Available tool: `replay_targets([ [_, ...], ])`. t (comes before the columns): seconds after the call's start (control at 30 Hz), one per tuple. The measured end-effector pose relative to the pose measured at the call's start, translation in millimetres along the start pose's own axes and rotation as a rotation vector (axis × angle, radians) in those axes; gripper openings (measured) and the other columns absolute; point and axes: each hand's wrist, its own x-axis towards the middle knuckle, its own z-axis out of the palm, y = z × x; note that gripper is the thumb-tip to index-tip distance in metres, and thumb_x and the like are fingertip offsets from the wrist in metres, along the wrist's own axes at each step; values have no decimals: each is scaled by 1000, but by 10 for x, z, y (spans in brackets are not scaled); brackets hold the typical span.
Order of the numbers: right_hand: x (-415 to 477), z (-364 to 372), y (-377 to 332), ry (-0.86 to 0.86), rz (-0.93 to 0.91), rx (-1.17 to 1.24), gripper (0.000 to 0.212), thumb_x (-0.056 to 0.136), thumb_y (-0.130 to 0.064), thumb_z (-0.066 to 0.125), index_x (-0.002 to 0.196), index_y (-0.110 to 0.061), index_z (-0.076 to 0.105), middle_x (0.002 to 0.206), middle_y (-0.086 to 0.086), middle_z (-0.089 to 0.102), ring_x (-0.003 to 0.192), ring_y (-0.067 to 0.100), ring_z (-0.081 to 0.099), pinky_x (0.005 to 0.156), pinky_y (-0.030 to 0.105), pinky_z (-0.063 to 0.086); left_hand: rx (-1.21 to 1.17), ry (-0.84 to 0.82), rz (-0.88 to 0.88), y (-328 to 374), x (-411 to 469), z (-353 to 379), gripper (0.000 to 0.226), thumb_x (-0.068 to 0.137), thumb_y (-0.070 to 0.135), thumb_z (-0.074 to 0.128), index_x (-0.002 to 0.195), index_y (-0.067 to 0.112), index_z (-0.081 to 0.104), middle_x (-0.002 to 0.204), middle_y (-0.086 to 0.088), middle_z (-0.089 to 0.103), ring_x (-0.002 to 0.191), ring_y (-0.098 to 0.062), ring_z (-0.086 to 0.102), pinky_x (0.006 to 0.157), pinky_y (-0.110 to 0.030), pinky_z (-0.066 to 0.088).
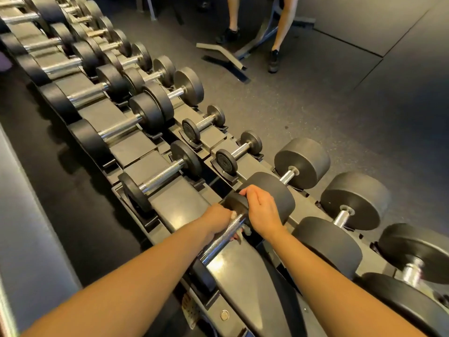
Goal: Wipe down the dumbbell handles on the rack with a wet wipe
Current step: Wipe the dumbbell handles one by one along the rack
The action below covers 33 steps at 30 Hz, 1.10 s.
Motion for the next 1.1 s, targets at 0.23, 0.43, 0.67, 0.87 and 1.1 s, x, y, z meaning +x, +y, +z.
replay_targets([
  [0.23, 4, -9, -8, 11, 33, -18, 37, 107, -19, 36, 82, -23, 63, 83, -4, 65, 80, 6, 58, 71, 25, 45, -36, 45, -25, 32, -15, 3, 20, 96, 14, 58, 101, 0, 72, 91, -19, 76, 76, -28, 73, 76, -40, 63],
  [0.43, -3, 7, 2, 34, 53, 44, 39, 108, -22, 35, 87, -19, 67, 86, -1, 67, 84, 11, 61, 76, 31, 51, 847, 376, 662, -140, -310, 123, 15, 94, 35, 70, 95, 19, 72, 84, 6, 66, 77, -12, 62, 69, -23, 41],
  [0.67, -24, -4, -39, 69, 29, -12, 36, 106, -18, 38, 81, -18, 64, 79, -1, 64, 75, 7, 57, 66, 27, 44, 375, 155, 378, -55, -114, -55, 35, 77, 37, 86, 70, 5, 73, 52, 8, 55, 51, -6, 52, 55, -24, 37],
  [0.87, -65, -13, 6, 83, 20, 8, 38, 107, -20, 37, 78, -19, 63, 74, -1, 63, 74, 12, 59, 72, 38, 50, 342, -32, 279, -179, -164, -368, 20, 79, 34, 87, 77, 15, 82, 76, -2, 77, 76, -16, 70, 83, -37, 59],
  [1.1, -50, 10, 34, 101, 38, -18, 39, 106, -23, 37, 77, -18, 62, 73, 0, 62, 73, 16, 59, 72, 44, 52, 704, 249, 526, -97, -334, -68, 30, 88, 35, 77, 63, 21, 69, 59, 6, 62, 58, -9, 59, 63, -26, 48],
])
